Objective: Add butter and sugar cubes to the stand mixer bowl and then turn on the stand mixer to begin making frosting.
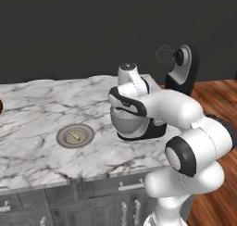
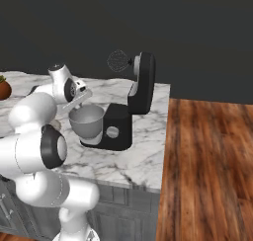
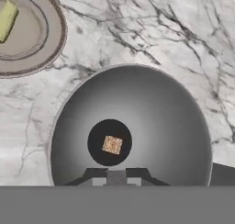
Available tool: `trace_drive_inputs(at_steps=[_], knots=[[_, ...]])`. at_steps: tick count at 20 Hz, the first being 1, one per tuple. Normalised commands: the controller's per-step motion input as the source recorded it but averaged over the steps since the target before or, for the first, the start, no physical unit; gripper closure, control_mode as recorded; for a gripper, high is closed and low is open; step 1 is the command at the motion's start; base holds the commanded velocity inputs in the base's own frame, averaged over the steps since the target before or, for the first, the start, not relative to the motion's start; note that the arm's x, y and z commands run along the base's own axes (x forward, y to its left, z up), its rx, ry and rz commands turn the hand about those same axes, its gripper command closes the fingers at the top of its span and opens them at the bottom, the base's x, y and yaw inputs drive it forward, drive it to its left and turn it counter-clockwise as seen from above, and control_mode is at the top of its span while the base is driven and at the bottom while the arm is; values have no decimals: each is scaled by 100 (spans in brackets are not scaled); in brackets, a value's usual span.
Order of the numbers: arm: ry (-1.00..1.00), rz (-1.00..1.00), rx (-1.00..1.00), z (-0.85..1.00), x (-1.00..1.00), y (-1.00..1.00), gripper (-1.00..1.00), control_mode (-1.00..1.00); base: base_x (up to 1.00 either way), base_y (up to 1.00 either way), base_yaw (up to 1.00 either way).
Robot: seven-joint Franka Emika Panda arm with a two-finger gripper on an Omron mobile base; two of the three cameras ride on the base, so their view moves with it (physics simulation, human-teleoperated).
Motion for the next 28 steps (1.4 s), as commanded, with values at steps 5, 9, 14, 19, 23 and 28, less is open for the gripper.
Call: trace_drive_inputs(at_steps=[5,9,14,19,23,28], knots=[[2,-11,0,-32,33,0,100,-100,0,0,0],[1,-11,0,-38,25,0,100,-100,0,0,0],[0,-11,0,-34,21,0,100,-100,0,0,0],[0,-12,0,-26,21,0,100,-100,0,0,0],[1,-12,0,-26,22,0,100,-100,0,0,0],[3,-12,0,-29,21,10,-100,-100,0,0,0]])
